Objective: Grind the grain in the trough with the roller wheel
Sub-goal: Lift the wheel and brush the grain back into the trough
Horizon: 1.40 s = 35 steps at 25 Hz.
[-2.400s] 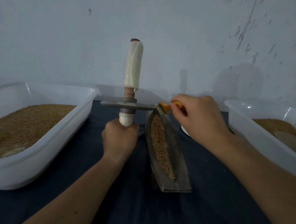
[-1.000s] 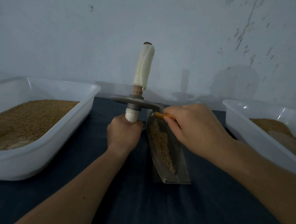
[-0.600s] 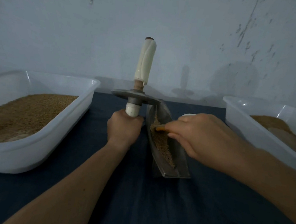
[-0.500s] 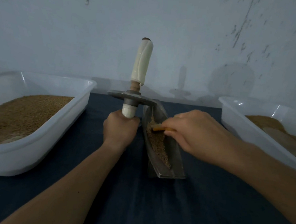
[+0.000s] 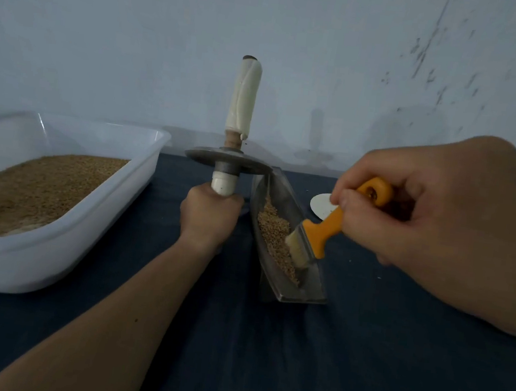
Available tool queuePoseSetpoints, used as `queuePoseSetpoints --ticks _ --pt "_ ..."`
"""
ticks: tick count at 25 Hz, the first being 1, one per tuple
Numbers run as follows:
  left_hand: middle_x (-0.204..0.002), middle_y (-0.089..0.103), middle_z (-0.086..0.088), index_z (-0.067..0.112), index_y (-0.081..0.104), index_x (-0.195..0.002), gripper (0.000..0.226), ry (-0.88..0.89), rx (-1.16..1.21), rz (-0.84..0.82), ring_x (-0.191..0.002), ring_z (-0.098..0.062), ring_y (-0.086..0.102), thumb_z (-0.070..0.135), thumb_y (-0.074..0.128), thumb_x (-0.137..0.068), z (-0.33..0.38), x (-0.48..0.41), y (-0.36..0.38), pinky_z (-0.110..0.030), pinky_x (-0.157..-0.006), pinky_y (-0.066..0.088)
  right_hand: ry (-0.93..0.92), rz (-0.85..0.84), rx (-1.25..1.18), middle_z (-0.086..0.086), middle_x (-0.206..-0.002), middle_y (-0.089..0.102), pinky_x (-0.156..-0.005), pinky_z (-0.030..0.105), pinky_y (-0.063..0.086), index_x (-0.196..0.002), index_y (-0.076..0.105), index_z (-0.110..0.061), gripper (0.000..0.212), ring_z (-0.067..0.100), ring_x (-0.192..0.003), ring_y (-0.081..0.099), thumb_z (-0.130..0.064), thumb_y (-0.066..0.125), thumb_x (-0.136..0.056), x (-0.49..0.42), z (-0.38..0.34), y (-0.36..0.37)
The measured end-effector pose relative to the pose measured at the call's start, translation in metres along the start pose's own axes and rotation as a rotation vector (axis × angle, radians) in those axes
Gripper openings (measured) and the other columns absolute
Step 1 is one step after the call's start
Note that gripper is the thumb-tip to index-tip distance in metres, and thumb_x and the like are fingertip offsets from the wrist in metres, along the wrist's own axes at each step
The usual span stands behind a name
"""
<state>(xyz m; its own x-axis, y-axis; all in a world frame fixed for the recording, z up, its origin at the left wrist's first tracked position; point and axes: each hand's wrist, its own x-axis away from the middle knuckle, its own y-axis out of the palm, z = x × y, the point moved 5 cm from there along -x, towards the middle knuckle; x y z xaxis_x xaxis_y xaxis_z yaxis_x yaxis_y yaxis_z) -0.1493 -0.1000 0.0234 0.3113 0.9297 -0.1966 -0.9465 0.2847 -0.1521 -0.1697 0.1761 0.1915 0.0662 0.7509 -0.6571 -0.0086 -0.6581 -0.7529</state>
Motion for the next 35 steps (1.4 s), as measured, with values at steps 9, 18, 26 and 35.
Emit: queuePoseSetpoints --ticks 9,18,26,35 --pt "-0.068 0.068 -0.007 0.017 0.066 -0.073 0.01 -0.004 0.006 -0.017 -0.069 -0.029 0.069 0.027 0.065 -0.07 0.001 0.0 0.001 -0.044 -0.059 0.058 0.201 -0.15 -0.017 -0.011 -0.057 0.056 -0.056 0.015 0.042 -0.078 0.064 -0.03 0.016 0.0 -0.077 0.06 -0.03 0.061 -0.093 0.015 0.007 0.064" --pt "-0.068 0.069 -0.007 0.016 0.067 -0.073 0.013 -0.001 -0.015 -0.024 -0.068 -0.03 0.069 0.029 0.065 -0.069 0.003 0.002 0.001 -0.048 -0.058 0.059 0.078 0.064 -0.002 -0.012 -0.045 0.05 -0.042 0.016 0.039 -0.065 0.064 -0.028 0.019 0.008 -0.051 0.06 -0.037 0.058 -0.082 -0.008 -0.019 0.001" --pt "-0.072 0.068 -0.009 0.015 0.066 -0.077 0.014 -0.006 -0.023 -0.046 -0.071 -0.033 0.069 0.028 0.066 -0.072 0.004 0.003 0.001 -0.051 -0.062 0.059 0.353 -0.162 -0.039 -0.005 -0.065 0.069 -0.071 0.03 0.059 -0.086 0.068 -0.021 0.021 0.005 -0.061 0.067 -0.033 0.057 -0.099 -0.011 0.006 0.061" --pt "-0.073 0.069 -0.008 0.015 0.066 -0.077 0.012 0.006 -0.017 -0.069 -0.073 -0.031 0.069 0.026 0.067 -0.072 0.006 0.004 0.001 -0.052 -0.064 0.061 0.321 -0.206 0.032 -0.004 -0.064 0.068 -0.065 0.03 0.057 -0.079 0.068 -0.024 0.03 0.007 -0.059 0.065 -0.041 0.047 -0.093 -0.005 -0.016 0.048"
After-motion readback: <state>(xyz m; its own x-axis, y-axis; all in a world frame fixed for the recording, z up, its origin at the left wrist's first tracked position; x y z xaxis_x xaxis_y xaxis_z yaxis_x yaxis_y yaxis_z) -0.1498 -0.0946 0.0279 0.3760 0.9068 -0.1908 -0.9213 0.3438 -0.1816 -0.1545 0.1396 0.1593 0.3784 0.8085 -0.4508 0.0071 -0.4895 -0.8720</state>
